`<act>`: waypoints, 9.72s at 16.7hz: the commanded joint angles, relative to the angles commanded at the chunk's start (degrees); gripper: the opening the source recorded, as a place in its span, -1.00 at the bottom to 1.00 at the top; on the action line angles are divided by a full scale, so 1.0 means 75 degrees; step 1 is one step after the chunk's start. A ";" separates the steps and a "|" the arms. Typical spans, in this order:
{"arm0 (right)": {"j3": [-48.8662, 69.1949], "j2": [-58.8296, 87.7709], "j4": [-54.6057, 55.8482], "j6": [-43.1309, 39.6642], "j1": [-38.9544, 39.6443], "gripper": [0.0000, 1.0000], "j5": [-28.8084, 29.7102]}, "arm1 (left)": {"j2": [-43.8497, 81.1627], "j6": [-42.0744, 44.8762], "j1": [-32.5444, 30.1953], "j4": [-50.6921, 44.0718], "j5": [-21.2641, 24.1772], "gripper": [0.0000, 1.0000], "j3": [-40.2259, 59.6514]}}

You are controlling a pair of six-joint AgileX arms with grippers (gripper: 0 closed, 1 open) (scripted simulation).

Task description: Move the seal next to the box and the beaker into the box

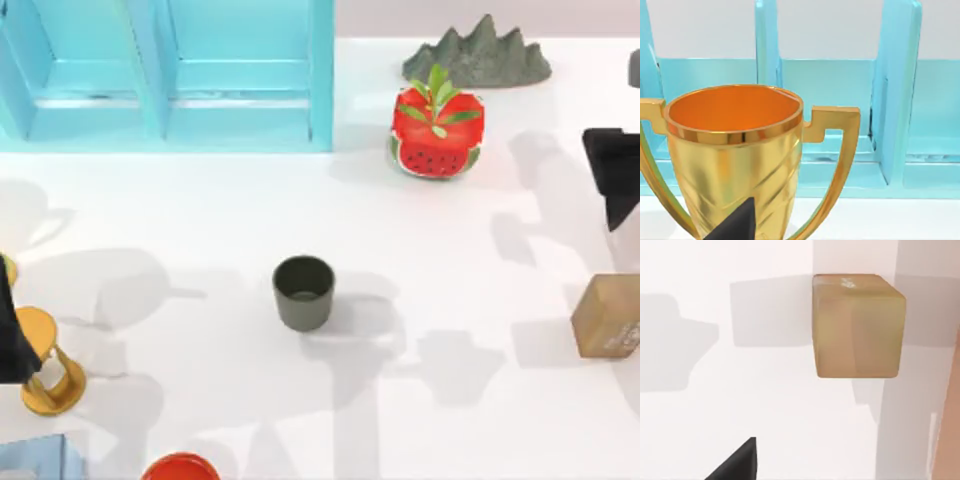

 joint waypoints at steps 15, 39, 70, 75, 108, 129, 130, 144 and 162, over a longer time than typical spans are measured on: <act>0.4138 0.3470 -0.0543 0.3274 0.3629 1.00 0.0427 | 0.0000 0.0000 0.0000 0.0000 0.0000 1.00 0.0000; 0.4995 0.6179 0.1665 0.5020 0.4959 1.00 0.0630 | 0.0000 0.0000 0.0000 0.0000 0.0000 1.00 0.0000; 0.4511 0.5586 0.1600 0.4781 0.4723 -1.00 0.0597 | 0.0000 0.0000 0.0000 0.0000 0.0000 1.00 0.0000; 0.3318 0.3704 0.1102 0.4073 0.4030 -1.00 0.0532 | 0.0000 0.0000 0.0000 0.0000 0.0000 1.00 0.0000; -0.4061 -0.2324 0.2001 -0.5702 -0.5648 -1.00 -0.0553 | 0.0000 0.0000 0.0000 0.0000 0.0000 1.00 0.0000; -0.4376 -0.1895 0.4392 -0.5988 -0.5937 -1.00 -0.1068 | 0.0000 0.0000 0.0000 0.0000 0.0000 1.00 0.0000; -0.4591 -0.1846 0.4337 -0.5960 -0.5921 -1.00 -0.0971 | 0.0000 0.0000 0.0000 0.0000 0.0000 1.00 0.0000; -0.5477 -0.1634 0.4099 -0.5805 -0.5761 -0.40 -0.0557 | 0.0000 0.0000 0.0000 0.0000 0.0000 1.00 0.0000; -0.5475 -0.1638 0.4099 -0.5804 -0.5766 1.00 -0.0559 | 0.0000 0.0000 0.0000 0.0000 0.0000 1.00 0.0000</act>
